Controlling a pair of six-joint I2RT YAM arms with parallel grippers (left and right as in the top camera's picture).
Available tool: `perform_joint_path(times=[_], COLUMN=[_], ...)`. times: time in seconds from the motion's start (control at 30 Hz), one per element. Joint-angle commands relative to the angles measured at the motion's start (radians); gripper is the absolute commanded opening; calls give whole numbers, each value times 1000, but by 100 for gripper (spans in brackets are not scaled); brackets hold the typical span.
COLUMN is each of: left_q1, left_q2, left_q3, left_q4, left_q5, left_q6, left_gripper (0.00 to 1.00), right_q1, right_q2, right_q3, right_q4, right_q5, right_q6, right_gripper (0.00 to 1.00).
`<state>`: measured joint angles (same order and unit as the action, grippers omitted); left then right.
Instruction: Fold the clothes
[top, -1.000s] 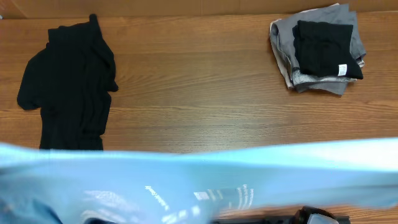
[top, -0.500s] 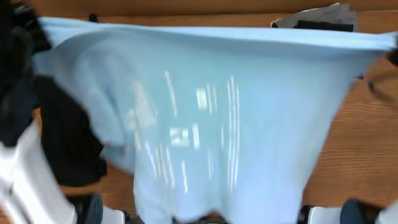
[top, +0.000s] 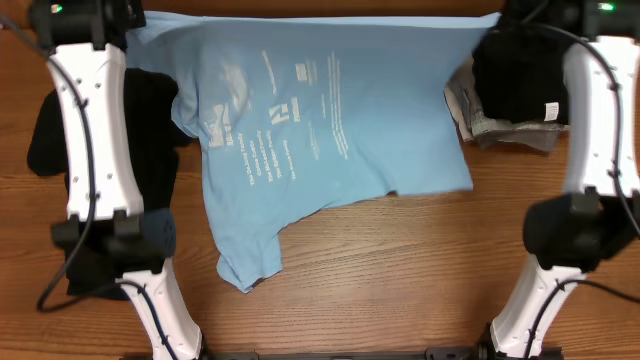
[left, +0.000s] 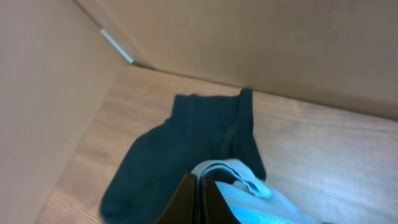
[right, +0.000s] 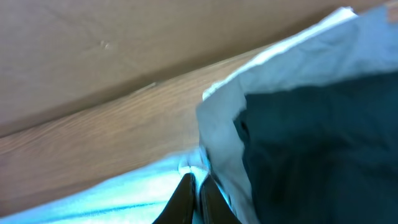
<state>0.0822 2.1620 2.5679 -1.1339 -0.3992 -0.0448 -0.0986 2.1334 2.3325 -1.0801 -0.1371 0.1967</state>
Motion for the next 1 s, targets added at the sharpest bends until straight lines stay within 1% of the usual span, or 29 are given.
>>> perform_joint_path(times=[0.0, 0.1, 0.2, 0.3, 0.47, 0.53, 0.73, 0.97], left_q1=[23, 23, 23, 23, 23, 25, 25, 21], left_q2=[56, 74, 71, 64, 62, 62, 75, 91], left_q3=[5, 5, 5, 6, 6, 6, -12, -66], left_q4=[81, 114, 75, -25, -206, -247, -280, -303], left_q5=[4, 47, 79, 80, 92, 131, 279, 338], left_q6=[21, 20, 20, 10, -62, -68, -66, -43], left_gripper=[4, 4, 4, 4, 4, 4, 4, 4], right_q1=[10, 23, 26, 26, 26, 26, 26, 37], right_q2=[2, 3, 2, -2, -3, -3, -3, -2], right_q3=[9, 10, 21, 24, 24, 24, 24, 24], right_q4=[77, 98, 48, -34, -161, -190, -240, -291], right_q5=[130, 148, 146, 141, 95, 90, 90, 64], right_q6=[-11, -12, -11, -11, -11, -11, -11, -15], right_gripper=[4, 4, 4, 4, 4, 4, 4, 4])
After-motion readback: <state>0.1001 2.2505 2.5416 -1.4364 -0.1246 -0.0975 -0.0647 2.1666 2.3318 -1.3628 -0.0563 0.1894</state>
